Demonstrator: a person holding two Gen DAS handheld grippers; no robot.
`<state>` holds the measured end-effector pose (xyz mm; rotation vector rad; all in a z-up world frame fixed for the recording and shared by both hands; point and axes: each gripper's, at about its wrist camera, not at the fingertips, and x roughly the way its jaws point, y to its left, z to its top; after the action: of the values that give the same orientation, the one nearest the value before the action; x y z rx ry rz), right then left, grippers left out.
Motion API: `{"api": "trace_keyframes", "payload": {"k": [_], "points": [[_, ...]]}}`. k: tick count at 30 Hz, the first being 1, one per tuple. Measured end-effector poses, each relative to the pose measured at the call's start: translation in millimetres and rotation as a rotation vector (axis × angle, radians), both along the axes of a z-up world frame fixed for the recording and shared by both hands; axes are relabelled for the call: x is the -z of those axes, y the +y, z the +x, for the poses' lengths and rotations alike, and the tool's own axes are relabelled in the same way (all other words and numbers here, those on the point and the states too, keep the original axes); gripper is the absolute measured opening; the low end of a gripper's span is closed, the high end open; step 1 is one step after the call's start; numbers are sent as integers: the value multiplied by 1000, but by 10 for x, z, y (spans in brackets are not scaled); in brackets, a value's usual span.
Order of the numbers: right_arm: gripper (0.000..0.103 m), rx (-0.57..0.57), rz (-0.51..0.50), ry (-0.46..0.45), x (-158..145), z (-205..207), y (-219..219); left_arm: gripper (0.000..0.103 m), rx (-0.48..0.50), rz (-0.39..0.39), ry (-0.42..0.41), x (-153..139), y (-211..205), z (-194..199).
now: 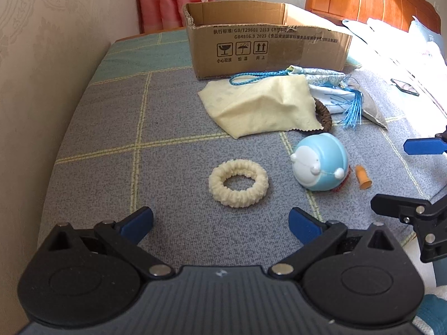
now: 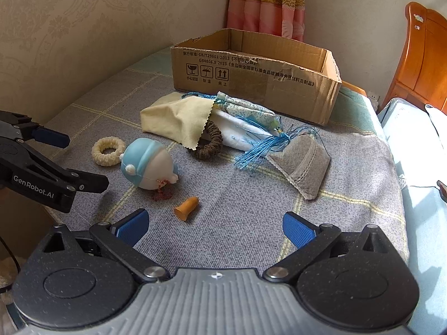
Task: Organize soft objects
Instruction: 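Close the left gripper on the cream knitted ring while the right gripper approaches the blue-capped toy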
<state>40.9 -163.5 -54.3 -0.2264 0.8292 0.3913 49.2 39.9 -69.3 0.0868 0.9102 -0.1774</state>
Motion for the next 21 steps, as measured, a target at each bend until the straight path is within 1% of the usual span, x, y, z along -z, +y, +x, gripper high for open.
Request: {"api": "trace_keyframes", "payload": {"k": [2, 3, 8, 11, 17, 19, 21], "points": [[103, -11, -4, 12, 56, 39, 17, 103, -8, -9, 19, 60, 22, 36], [103, -17, -10, 13, 83, 59, 25, 103, -7, -22, 5, 60, 41, 32], [103, -48, -17, 26, 161, 108, 33, 103, 12, -19, -12, 74, 58, 43], [103, -55, 3, 21, 174, 111, 9, 103, 6, -20, -23, 80, 66, 63], [103, -73, 10, 5, 167, 114, -35, 103, -16, -23, -44, 87, 45, 112], [103, -79, 11, 1, 164, 105, -44, 100, -19, -23, -52, 91, 33, 138], [103, -83, 11, 3, 161, 107, -49, 92, -15, -26, -58, 92, 28, 152]]}}
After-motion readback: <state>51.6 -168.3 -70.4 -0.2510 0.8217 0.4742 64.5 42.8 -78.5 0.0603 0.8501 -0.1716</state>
